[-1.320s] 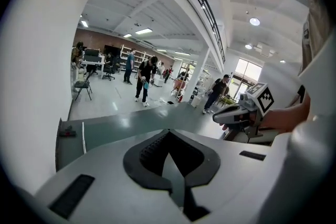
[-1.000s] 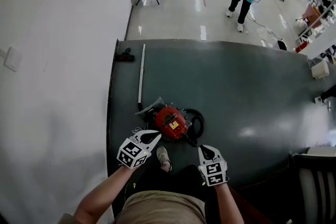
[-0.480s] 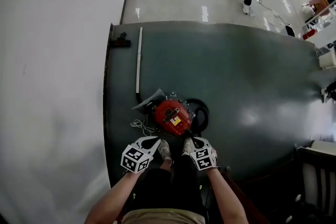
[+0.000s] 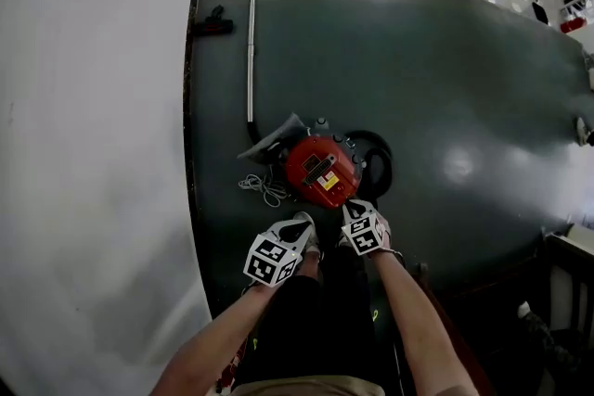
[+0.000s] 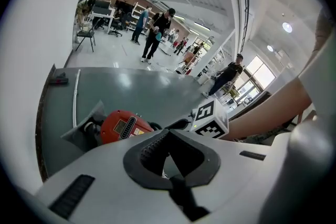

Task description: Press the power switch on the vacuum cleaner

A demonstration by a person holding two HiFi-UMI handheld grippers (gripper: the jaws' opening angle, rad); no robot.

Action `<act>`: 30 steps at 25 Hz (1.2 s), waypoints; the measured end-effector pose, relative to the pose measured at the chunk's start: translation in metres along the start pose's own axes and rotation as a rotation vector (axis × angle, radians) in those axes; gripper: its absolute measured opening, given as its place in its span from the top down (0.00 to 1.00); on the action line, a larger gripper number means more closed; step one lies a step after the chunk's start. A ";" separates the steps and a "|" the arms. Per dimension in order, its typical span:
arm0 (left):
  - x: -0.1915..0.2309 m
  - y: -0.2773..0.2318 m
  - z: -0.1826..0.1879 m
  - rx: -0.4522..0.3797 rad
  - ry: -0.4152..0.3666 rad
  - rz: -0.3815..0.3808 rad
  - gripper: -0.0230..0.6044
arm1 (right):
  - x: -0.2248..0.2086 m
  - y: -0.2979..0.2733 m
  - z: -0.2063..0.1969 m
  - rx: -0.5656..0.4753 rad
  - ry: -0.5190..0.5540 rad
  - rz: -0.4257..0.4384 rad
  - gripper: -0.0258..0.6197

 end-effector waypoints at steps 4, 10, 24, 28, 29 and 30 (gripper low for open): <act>0.008 -0.021 0.007 -0.012 -0.024 -0.025 0.96 | -0.009 -0.035 -0.018 0.048 -0.003 -0.030 0.95; 0.033 -0.061 -0.003 0.059 -0.071 0.009 0.96 | -0.017 -0.077 -0.034 0.130 0.105 -0.018 0.95; 0.047 -0.070 -0.039 0.125 -0.119 -0.039 0.96 | -0.045 -0.127 -0.055 0.239 0.024 -0.100 0.95; 0.048 -0.069 -0.036 0.127 -0.104 -0.041 0.96 | -0.046 -0.128 -0.055 0.267 0.008 -0.103 0.95; 0.048 -0.069 -0.032 0.123 -0.102 -0.042 0.96 | -0.046 -0.128 -0.055 0.270 0.010 -0.104 0.95; 0.048 -0.067 -0.027 0.116 -0.101 -0.042 0.96 | -0.046 -0.126 -0.054 0.271 0.014 -0.105 0.95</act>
Point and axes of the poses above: the fingertips, and each gripper's own axes: y backward along the fingers, x to its left, z out of its top, the point moved 2 cm from there along y, backward along the fingers, and after that the axes turned 10 degrees about -x, right-handed, at the moved point
